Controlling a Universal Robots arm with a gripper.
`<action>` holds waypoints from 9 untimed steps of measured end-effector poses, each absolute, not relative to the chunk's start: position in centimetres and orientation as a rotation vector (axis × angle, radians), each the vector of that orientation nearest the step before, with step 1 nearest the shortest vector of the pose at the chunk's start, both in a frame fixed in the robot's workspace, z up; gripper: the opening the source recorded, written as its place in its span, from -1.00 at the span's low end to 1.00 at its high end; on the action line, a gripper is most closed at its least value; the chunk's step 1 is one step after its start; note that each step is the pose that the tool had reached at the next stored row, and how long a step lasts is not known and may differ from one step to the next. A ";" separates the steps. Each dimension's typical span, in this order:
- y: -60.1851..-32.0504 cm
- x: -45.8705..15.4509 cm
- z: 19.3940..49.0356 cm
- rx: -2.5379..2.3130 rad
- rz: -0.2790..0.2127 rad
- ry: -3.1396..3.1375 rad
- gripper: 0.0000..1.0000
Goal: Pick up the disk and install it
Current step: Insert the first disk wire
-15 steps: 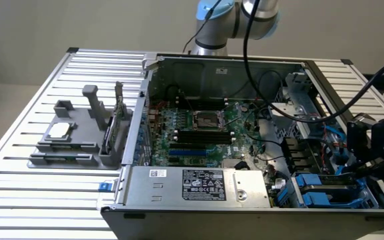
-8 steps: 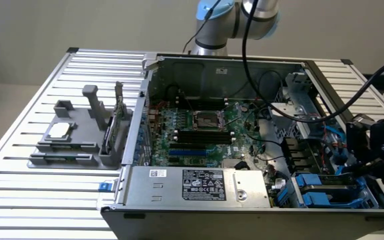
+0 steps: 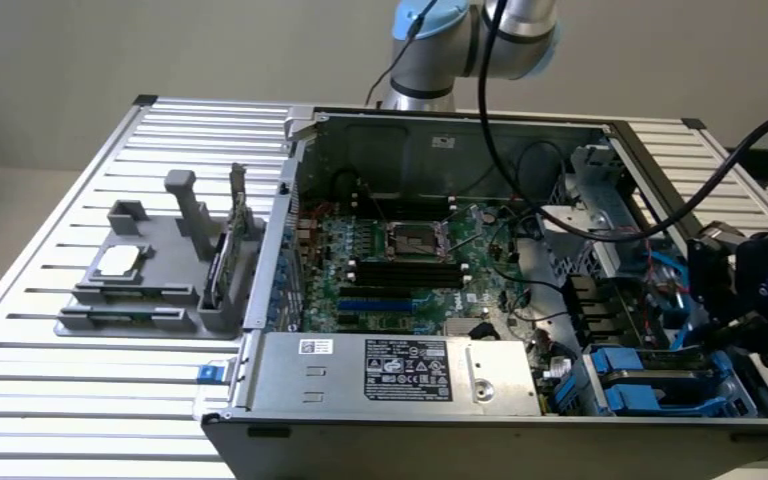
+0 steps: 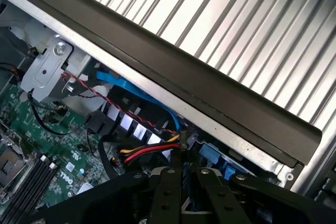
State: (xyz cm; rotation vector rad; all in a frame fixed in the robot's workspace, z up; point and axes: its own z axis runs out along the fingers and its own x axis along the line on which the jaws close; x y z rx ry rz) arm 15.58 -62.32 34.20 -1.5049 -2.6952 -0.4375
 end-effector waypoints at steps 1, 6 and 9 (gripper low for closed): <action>-62.3 15.5 34.5 -1.506 -0.438 -2.694 -0.68; -62.3 15.3 35.7 -1.513 -0.438 -2.691 -0.68; -62.3 15.3 35.7 -1.517 -0.439 -2.689 -0.68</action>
